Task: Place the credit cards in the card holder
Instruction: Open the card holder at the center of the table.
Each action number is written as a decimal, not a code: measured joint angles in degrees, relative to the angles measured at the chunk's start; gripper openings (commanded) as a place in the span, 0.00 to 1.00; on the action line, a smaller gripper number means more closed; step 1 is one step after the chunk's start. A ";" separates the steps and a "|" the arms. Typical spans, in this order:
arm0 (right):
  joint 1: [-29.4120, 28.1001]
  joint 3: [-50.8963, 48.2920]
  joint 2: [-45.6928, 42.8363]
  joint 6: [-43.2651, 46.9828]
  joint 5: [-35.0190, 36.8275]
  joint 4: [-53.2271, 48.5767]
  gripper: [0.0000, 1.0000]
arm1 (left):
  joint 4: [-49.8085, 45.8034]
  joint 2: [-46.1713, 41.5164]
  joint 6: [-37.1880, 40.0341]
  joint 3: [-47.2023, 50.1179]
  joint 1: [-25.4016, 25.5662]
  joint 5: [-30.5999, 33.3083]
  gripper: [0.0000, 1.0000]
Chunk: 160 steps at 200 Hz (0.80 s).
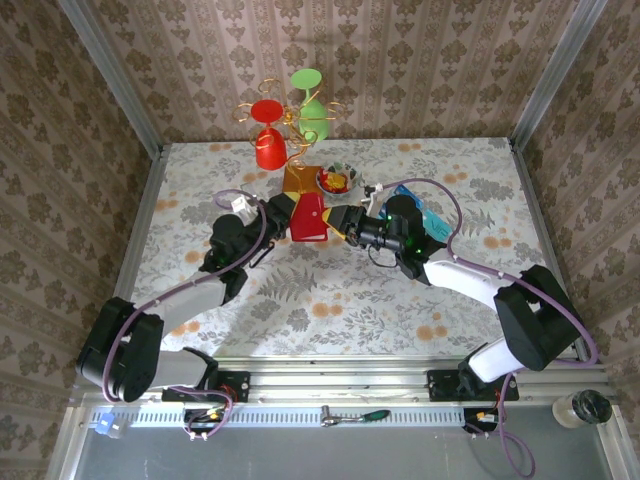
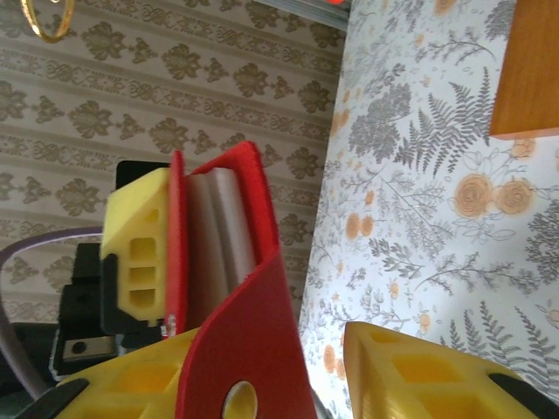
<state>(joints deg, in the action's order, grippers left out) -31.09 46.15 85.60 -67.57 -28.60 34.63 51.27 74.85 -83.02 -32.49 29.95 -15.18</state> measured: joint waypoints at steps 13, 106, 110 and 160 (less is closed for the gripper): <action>0.24 -0.48 0.15 -0.83 -0.61 1.77 0.40 | 0.15 0.39 -0.13 0.00 0.00 -0.02 0.00; 0.74 -1.14 4.09 -6.27 -3.85 10.95 0.28 | 2.03 1.11 -1.01 0.00 0.07 0.44 0.00; 0.81 -1.29 4.35 -6.58 -3.96 11.45 0.28 | 2.05 1.22 -1.03 0.00 0.07 0.46 0.00; 0.96 -1.97 6.05 -9.05 -4.76 14.86 0.29 | 2.43 2.19 -1.42 -0.02 0.07 0.68 0.00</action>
<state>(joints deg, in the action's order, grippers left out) -30.13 44.18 91.66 -76.62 -33.36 49.50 53.69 77.03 -84.44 -32.51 30.02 -14.50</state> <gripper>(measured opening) 0.291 0.121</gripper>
